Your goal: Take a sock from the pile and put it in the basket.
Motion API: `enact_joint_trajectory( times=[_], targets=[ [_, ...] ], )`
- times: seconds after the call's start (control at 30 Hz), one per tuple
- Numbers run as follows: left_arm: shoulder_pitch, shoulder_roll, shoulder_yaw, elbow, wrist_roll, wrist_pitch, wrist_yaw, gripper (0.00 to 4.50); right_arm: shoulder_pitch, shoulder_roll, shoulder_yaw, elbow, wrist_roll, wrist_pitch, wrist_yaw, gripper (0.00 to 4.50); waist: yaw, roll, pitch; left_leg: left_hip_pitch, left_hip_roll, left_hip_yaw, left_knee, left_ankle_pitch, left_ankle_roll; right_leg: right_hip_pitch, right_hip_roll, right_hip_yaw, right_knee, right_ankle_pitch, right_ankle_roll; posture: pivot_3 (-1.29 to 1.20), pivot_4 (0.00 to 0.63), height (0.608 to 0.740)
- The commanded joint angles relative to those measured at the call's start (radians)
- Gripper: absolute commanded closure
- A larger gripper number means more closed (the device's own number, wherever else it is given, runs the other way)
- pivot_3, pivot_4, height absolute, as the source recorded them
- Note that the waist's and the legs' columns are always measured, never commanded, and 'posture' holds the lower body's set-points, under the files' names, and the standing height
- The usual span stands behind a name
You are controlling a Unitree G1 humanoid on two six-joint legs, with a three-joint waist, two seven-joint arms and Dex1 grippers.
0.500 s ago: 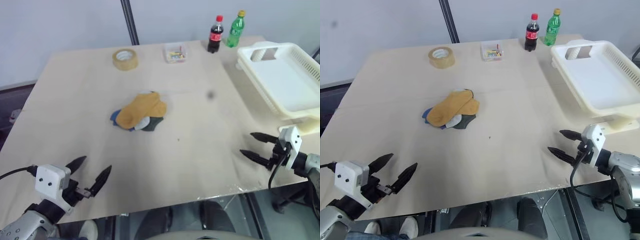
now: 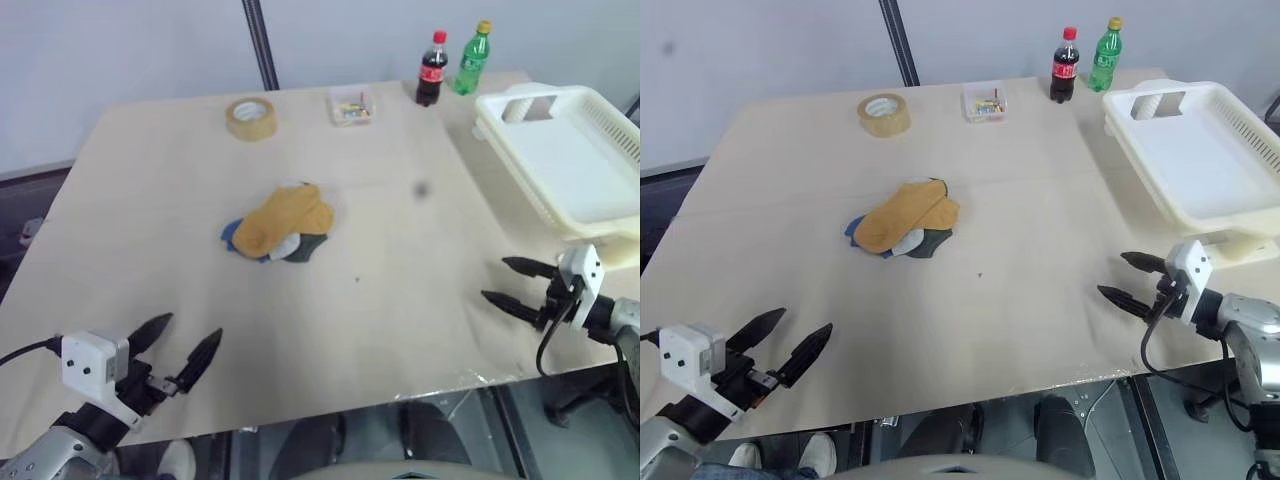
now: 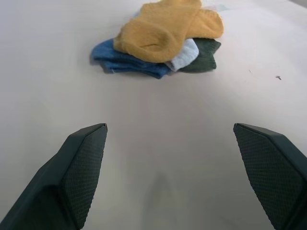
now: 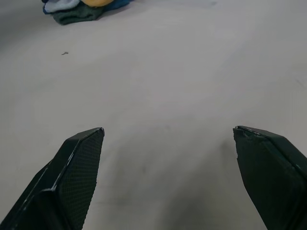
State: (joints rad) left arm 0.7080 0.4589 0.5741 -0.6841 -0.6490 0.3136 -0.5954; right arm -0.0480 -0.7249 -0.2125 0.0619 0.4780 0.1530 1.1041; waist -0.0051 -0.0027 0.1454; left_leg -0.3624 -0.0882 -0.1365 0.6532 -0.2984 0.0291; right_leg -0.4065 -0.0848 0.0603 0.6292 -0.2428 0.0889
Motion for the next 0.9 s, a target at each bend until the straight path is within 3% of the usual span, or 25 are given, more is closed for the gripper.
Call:
enact_joint_trajectory(
  times=[0.03, 0.63, 0.9],
  targets=[
    [-0.003, 0.001, 0.016, -0.013, 0.016, -0.025, -0.002, 0.00, -0.014, -0.001, -0.015, -0.003, 0.007, -0.022, 0.017, 0.03, 0.000, 0.000, 0.000, 0.000, 0.000, 0.000, 0.000, 0.000, 0.000, 0.000, 0.000, 0.000, 0.000, 0.000, 0.000, 0.00, 0.150, 0.740],
    [-0.043, -0.004, -0.007, 0.003, 0.033, -0.032, -0.026, 0.00, -0.048, 0.020, 0.001, -0.071, 0.018, -0.006, 0.013, 0.03, -0.001, 0.000, 0.000, 0.000, 0.000, 0.000, 0.000, 0.000, 0.000, 0.000, 0.000, 0.000, 0.000, 0.000, 0.000, 0.00, 0.150, 0.740],
    [-0.063, -0.006, -0.008, -0.005, 0.035, -0.032, -0.022, 0.00, -0.245, 0.164, 0.161, -0.135, -0.066, 0.098, -0.180, 0.03, -0.010, 0.000, 0.000, 0.001, 0.001, 0.003, 0.000, 0.000, 0.000, -0.002, 0.002, 0.004, 0.005, 0.000, -0.001, 0.00, 0.150, 0.740]
  ],
)
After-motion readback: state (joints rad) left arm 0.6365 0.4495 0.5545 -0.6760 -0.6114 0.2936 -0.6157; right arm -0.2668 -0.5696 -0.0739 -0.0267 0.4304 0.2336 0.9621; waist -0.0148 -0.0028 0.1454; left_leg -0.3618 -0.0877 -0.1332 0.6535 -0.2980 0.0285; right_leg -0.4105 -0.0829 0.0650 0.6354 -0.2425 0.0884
